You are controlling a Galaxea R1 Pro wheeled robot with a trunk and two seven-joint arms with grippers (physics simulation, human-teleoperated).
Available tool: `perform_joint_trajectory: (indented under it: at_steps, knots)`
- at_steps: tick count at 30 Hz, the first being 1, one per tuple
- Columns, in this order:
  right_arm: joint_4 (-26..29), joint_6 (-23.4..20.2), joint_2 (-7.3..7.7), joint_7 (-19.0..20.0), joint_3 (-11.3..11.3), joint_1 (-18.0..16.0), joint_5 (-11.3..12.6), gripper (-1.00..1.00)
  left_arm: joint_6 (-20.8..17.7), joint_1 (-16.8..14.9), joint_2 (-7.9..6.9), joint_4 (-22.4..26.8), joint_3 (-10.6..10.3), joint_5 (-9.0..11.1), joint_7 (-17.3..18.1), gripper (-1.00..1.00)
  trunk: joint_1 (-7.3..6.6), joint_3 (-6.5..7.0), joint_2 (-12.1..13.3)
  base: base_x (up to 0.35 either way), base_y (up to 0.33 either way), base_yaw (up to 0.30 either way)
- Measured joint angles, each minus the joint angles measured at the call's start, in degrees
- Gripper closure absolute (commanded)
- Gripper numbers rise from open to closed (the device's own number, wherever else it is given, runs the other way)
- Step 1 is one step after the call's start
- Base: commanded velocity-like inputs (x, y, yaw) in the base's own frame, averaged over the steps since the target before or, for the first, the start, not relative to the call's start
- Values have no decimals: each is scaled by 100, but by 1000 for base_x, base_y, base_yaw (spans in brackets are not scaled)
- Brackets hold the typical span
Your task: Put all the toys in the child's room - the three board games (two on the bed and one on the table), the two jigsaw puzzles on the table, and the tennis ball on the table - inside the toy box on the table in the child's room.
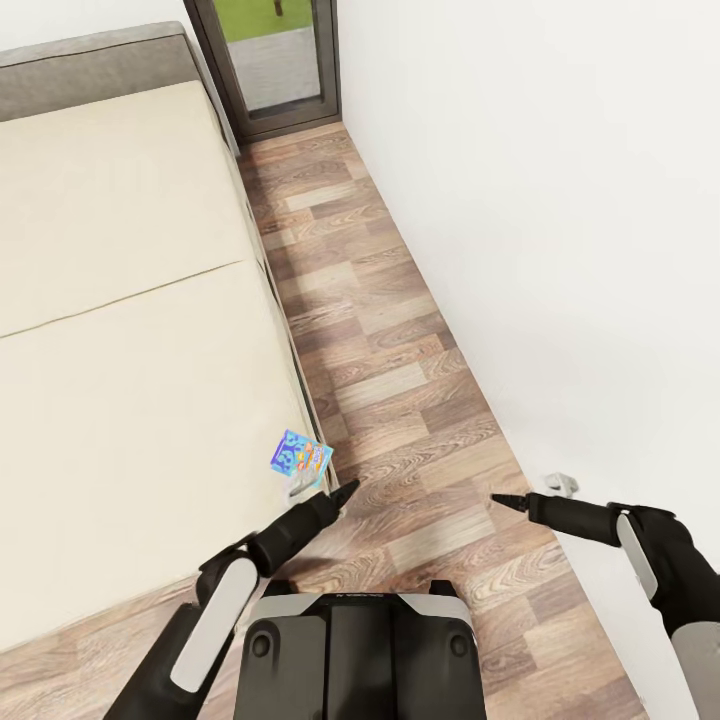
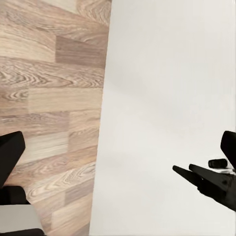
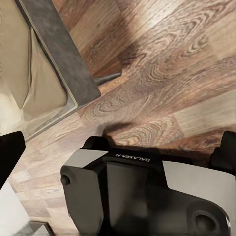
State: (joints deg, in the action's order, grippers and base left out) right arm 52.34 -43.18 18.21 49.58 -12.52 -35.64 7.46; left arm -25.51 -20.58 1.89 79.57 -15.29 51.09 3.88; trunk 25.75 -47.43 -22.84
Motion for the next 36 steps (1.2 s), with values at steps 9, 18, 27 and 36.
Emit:
perform_joint_trajectory:
  at_steps: [9,18,27,36]
  knots:
    - [19,-344,-222,-23,228,-191,-34,-100,-303,455,-13,819,128,28,-42,-100,0,0,0,0,0,0]
    - [45,-506,-454,-21,308,-365,-25,-100,-812,588,2,1091,353,60,-302,-100,1,0,0,0,0,0]
    - [72,-771,-618,-3,333,-439,6,-100,-1309,580,66,1190,480,25,-965,-100,1,0,1,0,0,0]
    - [184,-886,-652,6,333,-460,16,-100,-1468,566,90,1222,490,35,-1268,-100,0,0,1,0,0,0]
